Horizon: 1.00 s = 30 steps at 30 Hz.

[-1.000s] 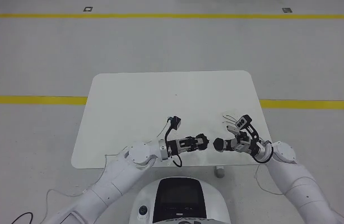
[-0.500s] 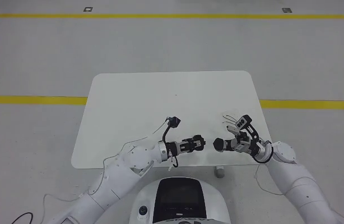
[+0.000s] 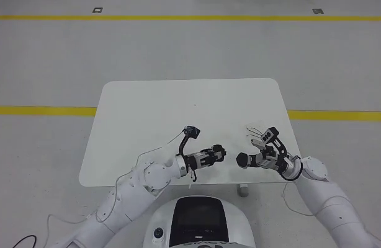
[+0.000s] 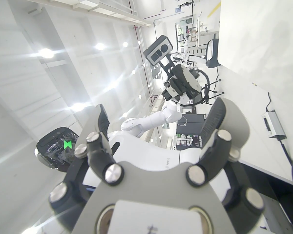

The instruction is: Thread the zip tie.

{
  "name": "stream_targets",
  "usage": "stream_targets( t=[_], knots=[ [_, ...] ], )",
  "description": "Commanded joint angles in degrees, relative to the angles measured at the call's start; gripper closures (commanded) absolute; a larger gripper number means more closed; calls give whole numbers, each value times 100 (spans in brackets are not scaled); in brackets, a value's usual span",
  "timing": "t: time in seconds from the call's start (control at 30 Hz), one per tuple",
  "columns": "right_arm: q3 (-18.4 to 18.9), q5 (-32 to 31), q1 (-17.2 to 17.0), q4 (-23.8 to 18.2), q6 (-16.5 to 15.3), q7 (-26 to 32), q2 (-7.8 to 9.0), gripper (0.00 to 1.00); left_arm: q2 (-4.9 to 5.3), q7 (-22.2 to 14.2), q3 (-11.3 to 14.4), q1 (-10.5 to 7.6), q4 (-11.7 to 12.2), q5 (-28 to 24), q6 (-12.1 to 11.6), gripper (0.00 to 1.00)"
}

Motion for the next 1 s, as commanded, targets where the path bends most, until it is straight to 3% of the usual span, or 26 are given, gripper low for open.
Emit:
stream_targets(
  t=[0.0, 0.27, 0.33, 0.43, 0.57, 0.67, 0.83, 0.97],
  knots=[
    [0, 0, 0, 0, 0, 0, 0, 0, 34, 18, -1, -5, -31, 22, 0, 100],
    [56, -90, 14, -18, -48, -161, 10, 0, 108, 142, 43, -69, -9, -33, 0, 100],
    [288, -541, 24, -92, -198, -395, 82, 0, 108, 142, 43, -69, -9, -33, 0, 100],
    [763, -1432, 52, -248, -148, -562, 252, 0, 108, 142, 43, -69, -9, -33, 0, 100],
    [1222, -2776, 7, -740, 257, -675, 461, 0, 108, 142, 43, -69, -9, -33, 0, 100],
    [1299, -3924, -28, -1140, 528, -628, 571, 0, 108, 142, 43, -69, -9, -33, 0, 100],
    [1299, -3924, -28, -1140, 528, -628, 571, 0, 108, 142, 43, -69, -9, -33, 0, 100],
    [1225, -4853, 1, -1492, 379, -847, 615, 0, 108, 142, 43, -69, -9, -33, 0, 100]
  ],
)
